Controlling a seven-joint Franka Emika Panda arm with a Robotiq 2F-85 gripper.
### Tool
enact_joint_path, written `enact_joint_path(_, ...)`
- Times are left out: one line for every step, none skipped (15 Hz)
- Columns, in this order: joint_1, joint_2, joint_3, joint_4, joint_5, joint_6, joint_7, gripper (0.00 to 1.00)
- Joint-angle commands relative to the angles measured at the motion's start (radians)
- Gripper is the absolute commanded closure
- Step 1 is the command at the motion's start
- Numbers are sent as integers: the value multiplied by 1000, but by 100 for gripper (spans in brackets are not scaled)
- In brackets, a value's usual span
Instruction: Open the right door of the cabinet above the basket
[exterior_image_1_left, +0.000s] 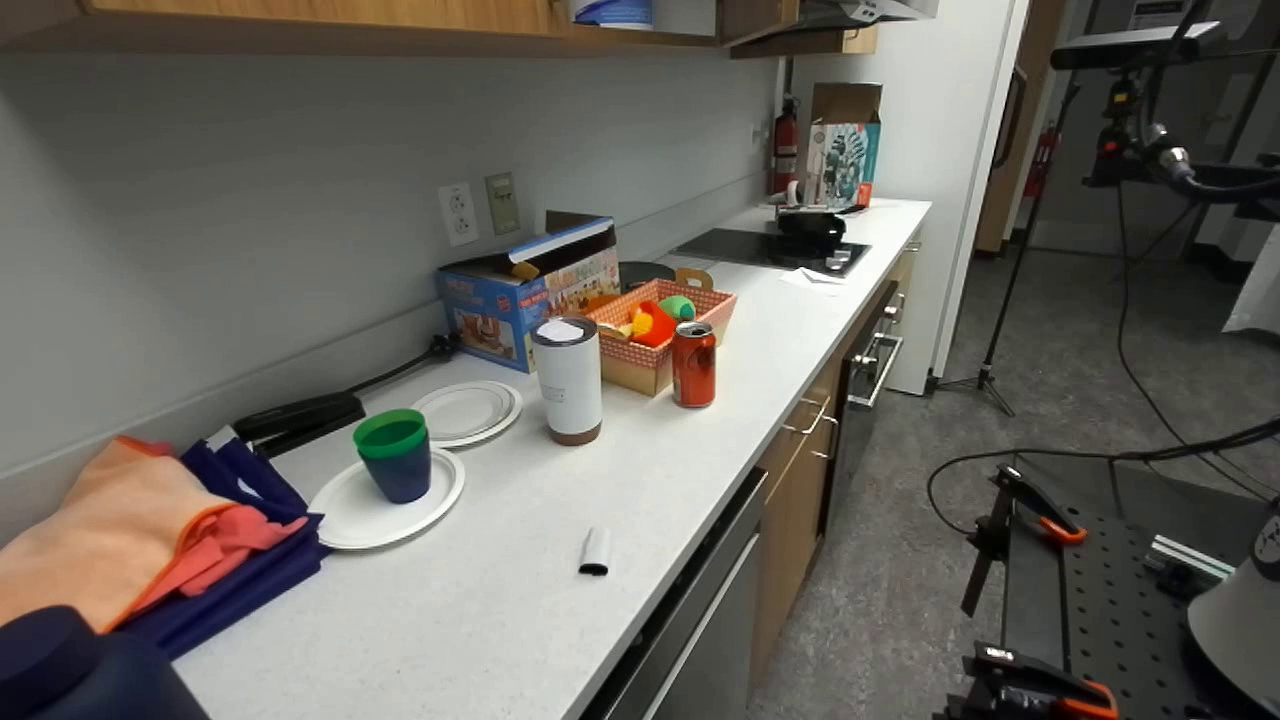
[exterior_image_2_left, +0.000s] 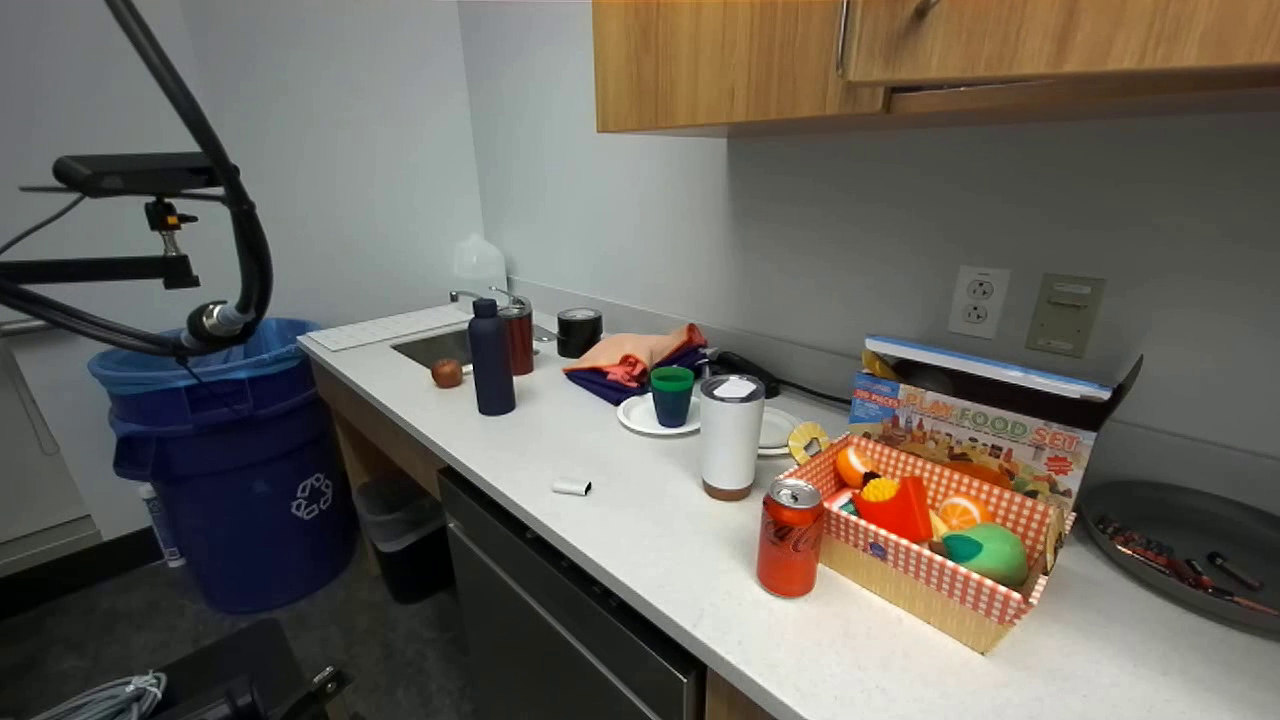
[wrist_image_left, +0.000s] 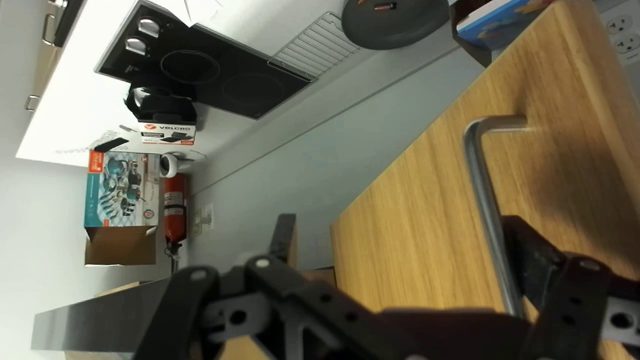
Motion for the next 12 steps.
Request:
enact_joint_path(-132,-117,23,-53,-31,-86,-47,0)
enact_joint_path(-141,-126,25,-58,-26,-74,-57,0)
enact_joint_path(-148,-135,26,-65,-19,-65,-68,0)
enact_joint_path(-154,-143,29,-69,-14,-58,-78,0)
enact_joint_path(-159,-148,31,-70,-6,-56,-90,0)
enact_joint_path(-163,-152,32,-69,1,-55,-101,0)
enact_joint_path(-167,-154,33,-66,10,-53,-111,0)
enact_joint_path(-171,-158,36,-65,16,-54,-119,0)
enact_joint_path(-164,-157,42,-56,29,-82,-136,0)
enact_joint_path(-163,-155,47,-50,38,-92,-147,0)
enact_joint_path(-148,-149,43,-38,57,-120,-178,0)
enact_joint_path(-147,-143,41,-29,67,-128,-194,0)
